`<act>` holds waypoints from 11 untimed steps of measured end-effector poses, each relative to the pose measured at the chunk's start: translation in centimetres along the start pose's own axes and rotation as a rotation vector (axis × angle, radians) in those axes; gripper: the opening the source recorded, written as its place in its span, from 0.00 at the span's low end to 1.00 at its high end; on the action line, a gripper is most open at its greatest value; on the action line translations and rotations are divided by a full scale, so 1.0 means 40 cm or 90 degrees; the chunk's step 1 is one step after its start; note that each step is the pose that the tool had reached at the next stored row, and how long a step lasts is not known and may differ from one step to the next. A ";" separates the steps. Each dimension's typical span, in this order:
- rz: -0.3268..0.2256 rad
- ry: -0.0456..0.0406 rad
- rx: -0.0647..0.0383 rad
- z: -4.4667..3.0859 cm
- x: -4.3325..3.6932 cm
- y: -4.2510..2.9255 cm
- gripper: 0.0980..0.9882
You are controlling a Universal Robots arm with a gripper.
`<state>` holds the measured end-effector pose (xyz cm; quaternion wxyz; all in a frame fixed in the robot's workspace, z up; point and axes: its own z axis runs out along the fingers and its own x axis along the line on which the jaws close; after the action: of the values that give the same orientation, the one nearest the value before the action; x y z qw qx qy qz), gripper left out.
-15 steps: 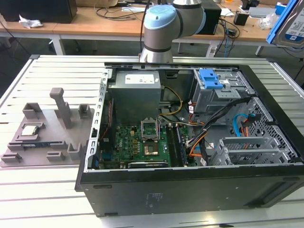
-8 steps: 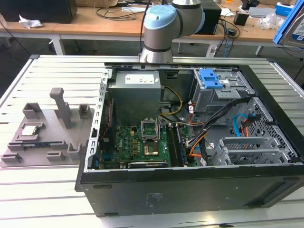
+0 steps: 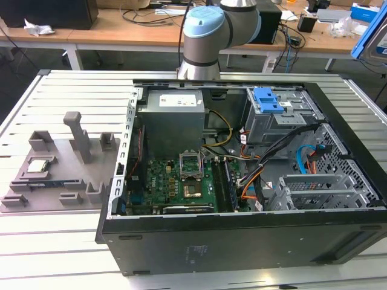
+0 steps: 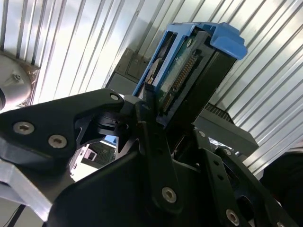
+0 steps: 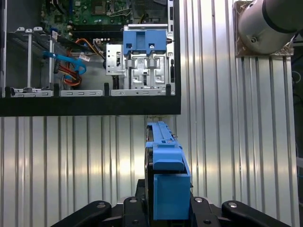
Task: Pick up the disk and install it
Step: 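Pick up the disk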
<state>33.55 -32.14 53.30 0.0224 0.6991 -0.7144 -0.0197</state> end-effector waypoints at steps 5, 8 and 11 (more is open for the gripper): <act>0.000 0.0000 0.000 0.001 0.025 0.012 0.30; 0.000 0.0000 0.000 0.002 0.036 0.030 0.30; 0.000 0.0000 0.000 0.003 0.044 0.040 0.30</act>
<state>31.93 -33.87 53.28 0.0224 0.6991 -0.7144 -0.0197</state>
